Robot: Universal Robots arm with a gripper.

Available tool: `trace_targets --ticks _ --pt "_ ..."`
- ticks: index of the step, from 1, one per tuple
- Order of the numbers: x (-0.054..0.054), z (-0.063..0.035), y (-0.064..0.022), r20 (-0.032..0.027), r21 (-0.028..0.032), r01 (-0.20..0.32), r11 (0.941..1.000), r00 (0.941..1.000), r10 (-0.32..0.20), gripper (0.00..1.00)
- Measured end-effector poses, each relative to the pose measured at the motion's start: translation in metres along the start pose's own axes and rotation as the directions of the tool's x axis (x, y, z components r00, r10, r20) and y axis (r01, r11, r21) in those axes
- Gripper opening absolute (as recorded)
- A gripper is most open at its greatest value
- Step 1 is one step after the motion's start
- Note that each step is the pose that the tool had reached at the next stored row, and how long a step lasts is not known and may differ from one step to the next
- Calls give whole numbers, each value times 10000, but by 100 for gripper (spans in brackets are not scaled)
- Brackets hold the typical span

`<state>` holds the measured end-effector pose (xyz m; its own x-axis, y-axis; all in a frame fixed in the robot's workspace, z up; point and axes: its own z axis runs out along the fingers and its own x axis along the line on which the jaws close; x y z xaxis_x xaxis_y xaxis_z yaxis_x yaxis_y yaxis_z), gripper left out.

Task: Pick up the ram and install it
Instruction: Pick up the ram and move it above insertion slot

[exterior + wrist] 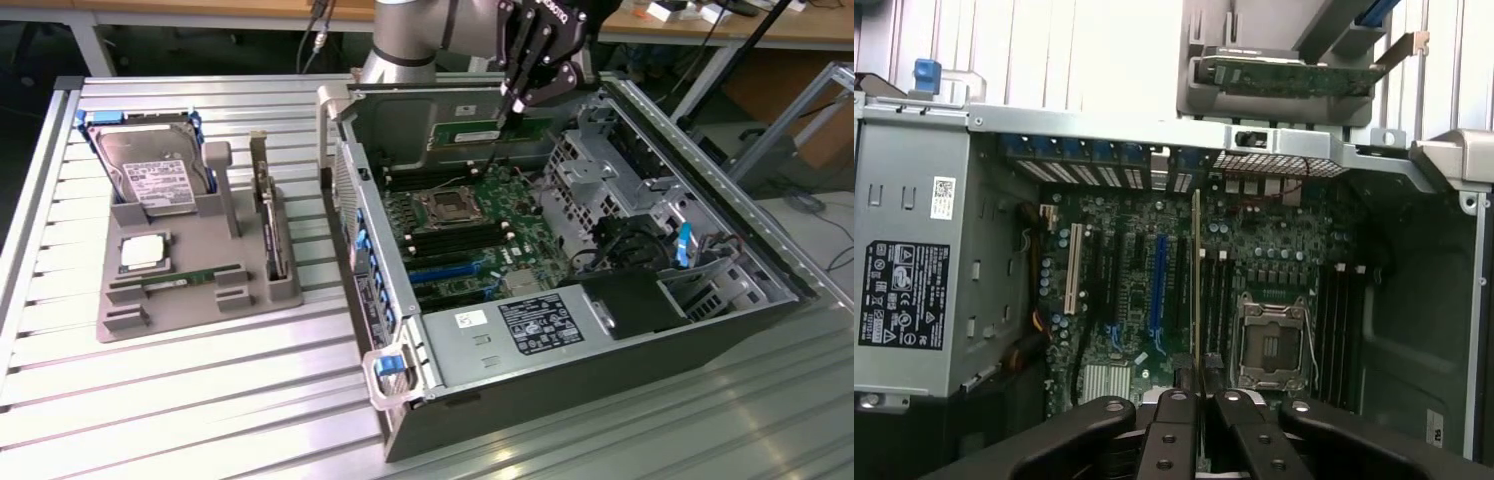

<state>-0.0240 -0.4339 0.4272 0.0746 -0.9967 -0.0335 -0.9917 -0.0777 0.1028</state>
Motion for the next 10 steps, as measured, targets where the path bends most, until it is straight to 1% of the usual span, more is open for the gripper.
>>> trace_targets --ticks 7,10 --pt "11 -14 -142 7 -26 -1 10000 10000 1 13" --pt "13 -18 -172 8 -32 -1 10000 10000 1 13"
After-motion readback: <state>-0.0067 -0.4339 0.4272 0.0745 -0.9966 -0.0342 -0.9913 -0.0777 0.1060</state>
